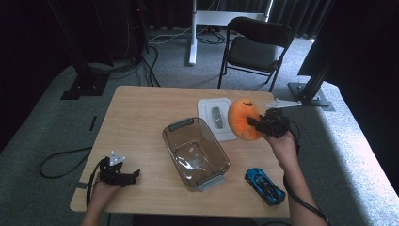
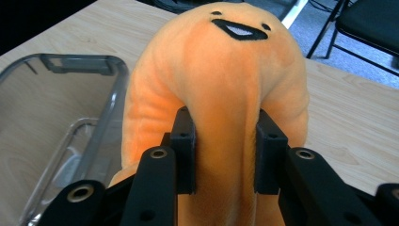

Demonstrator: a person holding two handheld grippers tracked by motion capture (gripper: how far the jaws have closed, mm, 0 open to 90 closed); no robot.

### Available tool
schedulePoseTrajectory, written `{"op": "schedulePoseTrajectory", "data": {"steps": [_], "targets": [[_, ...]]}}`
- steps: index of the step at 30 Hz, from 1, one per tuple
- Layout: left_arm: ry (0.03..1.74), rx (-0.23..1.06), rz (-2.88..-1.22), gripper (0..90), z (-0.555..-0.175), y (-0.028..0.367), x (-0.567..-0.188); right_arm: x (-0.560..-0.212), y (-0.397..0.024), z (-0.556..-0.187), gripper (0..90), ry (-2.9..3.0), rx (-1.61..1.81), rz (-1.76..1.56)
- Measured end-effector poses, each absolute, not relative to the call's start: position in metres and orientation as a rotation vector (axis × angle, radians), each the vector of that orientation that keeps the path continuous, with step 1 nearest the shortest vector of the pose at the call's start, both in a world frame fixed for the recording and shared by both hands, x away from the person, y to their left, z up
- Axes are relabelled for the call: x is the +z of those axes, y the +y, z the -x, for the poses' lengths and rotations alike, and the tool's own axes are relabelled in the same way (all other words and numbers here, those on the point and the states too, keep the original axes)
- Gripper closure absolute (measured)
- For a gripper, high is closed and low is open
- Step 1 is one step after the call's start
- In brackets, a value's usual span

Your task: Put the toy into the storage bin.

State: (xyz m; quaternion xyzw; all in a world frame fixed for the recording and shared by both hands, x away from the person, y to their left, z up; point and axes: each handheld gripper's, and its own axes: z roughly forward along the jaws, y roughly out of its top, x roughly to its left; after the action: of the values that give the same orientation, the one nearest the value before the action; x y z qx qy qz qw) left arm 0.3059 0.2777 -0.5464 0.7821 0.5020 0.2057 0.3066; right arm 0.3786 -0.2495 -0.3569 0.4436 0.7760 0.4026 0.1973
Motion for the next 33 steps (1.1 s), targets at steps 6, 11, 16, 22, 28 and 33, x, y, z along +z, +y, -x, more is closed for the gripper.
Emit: {"op": "schedulePoseTrajectory", "data": {"steps": [6,11,16,22,28,33], "targets": [[1.328,0.543,-2.070,1.1,-0.306,0.278,-0.546,-0.350,-0.236,-0.370,66.4,2.194,1.138,-1.166],[1.329,0.544,-2.069,1.1,-0.306,0.278,-0.546,-0.346,-0.226,-0.363,66.5,2.219,1.152,-1.106],[1.328,0.543,-2.071,1.2,-0.306,0.278,-0.546,-0.341,-0.214,-0.356,66.5,2.260,1.177,-1.042],[1.328,0.543,-2.071,1.2,-0.306,0.278,-0.546,-0.337,-0.198,-0.349,66.4,2.312,1.207,-0.968],[1.328,0.543,-2.071,1.2,-0.306,0.278,-0.546,-0.337,-0.180,-0.342,66.4,2.382,1.233,-0.887],[1.328,0.543,-2.070,1.1,-0.306,0.278,-0.546,-0.341,-0.165,-0.338,66.4,2.447,1.240,-0.830]]}}
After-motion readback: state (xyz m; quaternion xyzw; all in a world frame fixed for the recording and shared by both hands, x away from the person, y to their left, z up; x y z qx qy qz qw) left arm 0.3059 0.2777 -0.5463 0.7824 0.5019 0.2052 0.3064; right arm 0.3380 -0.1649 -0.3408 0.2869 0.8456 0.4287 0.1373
